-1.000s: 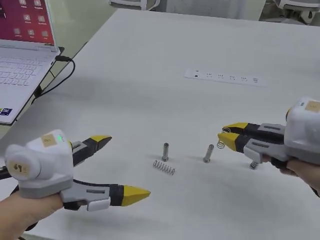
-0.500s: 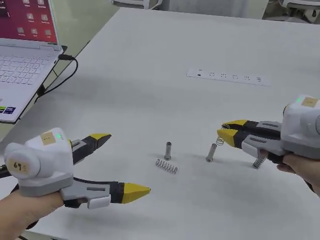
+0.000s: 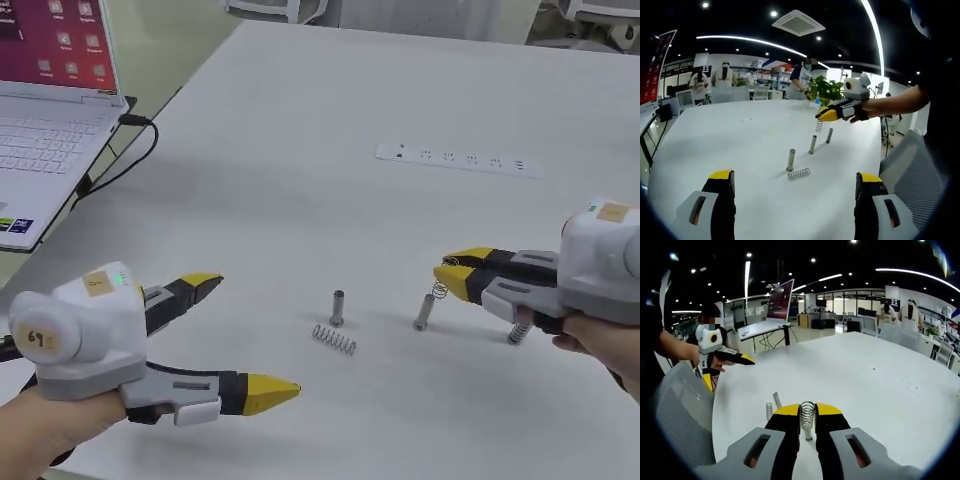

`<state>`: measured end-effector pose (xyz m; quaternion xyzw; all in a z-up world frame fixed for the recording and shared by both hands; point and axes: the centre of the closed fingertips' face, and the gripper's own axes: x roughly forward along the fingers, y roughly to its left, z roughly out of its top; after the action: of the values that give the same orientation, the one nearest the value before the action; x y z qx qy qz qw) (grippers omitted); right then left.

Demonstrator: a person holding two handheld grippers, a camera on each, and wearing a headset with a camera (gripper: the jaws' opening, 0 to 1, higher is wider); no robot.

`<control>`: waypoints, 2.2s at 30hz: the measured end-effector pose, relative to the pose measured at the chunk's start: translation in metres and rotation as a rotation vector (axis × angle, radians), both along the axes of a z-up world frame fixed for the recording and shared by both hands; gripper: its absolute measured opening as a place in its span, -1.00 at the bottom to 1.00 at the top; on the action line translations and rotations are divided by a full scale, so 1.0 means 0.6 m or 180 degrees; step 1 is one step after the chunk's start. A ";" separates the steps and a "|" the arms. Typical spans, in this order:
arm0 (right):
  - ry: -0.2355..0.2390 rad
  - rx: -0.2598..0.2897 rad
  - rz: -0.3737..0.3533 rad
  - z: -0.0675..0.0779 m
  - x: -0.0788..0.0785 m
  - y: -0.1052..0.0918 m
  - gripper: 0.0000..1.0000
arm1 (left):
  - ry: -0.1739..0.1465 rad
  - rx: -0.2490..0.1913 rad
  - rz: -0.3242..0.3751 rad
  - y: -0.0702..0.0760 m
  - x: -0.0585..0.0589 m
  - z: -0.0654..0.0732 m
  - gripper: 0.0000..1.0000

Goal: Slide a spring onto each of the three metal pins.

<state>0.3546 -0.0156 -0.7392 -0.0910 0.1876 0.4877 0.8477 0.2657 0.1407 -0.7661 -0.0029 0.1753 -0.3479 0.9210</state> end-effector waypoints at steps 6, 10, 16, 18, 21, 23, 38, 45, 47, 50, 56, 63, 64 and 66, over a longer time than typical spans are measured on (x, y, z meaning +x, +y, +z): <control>0.0008 -0.0003 0.0002 -0.004 0.003 0.003 -0.84 | 0.0020 0.0009 0.0016 0.006 -0.002 -0.002 0.96; 0.0019 -0.0005 0.0002 -0.006 0.006 0.005 -0.84 | 0.0042 0.0016 0.0022 0.008 -0.005 -0.006 0.96; 0.0073 0.0014 -0.0030 -0.011 0.011 0.005 -0.84 | 0.0051 0.0005 0.0033 0.009 -0.006 -0.005 0.96; 0.0076 -0.0001 -0.0032 -0.013 0.011 0.004 -0.83 | 0.0053 0.0011 0.0034 0.010 -0.006 -0.006 0.96; 0.0102 0.0004 -0.0042 -0.015 0.011 0.004 -0.83 | 0.0055 0.0005 0.0039 0.010 -0.006 -0.005 0.96; 0.0125 0.0024 -0.0060 -0.017 0.013 0.003 -0.83 | 0.0055 0.0000 0.0041 0.010 -0.006 -0.005 0.96; 0.0160 -0.0005 -0.0045 -0.025 0.010 0.007 -0.83 | 0.0081 0.0012 0.0055 0.014 -0.010 -0.010 0.96; 0.0160 -0.0041 -0.0033 -0.033 0.011 0.007 -0.83 | 0.0081 0.0014 0.0085 0.019 -0.009 -0.010 0.96; 0.0160 -0.0052 -0.0025 -0.034 0.011 0.008 -0.83 | 0.0081 0.0003 0.0088 0.019 -0.009 -0.009 0.95; 0.0166 -0.0060 -0.0016 -0.037 0.012 0.009 -0.83 | 0.0090 0.0011 0.0085 0.018 -0.010 -0.010 0.95; 0.0175 -0.0099 -0.0003 -0.047 0.012 0.009 -0.83 | 0.0100 0.0014 0.0092 0.019 -0.012 -0.012 0.95; 0.0217 -0.0169 0.0018 -0.065 0.010 0.008 -0.83 | 0.0116 0.0017 0.0092 0.019 -0.013 -0.015 0.95; 0.0219 -0.0190 0.0026 -0.068 0.009 0.008 -0.83 | 0.0118 0.0026 0.0086 0.018 -0.013 -0.016 0.94; 0.0211 -0.0236 0.0041 -0.072 0.007 0.007 -0.83 | 0.0130 0.0030 0.0084 0.017 -0.014 -0.018 0.94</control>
<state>0.3591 -0.0113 -0.7822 -0.1074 0.2330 0.4886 0.8339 0.2575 0.1509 -0.7767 -0.0080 0.1956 -0.3347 0.9217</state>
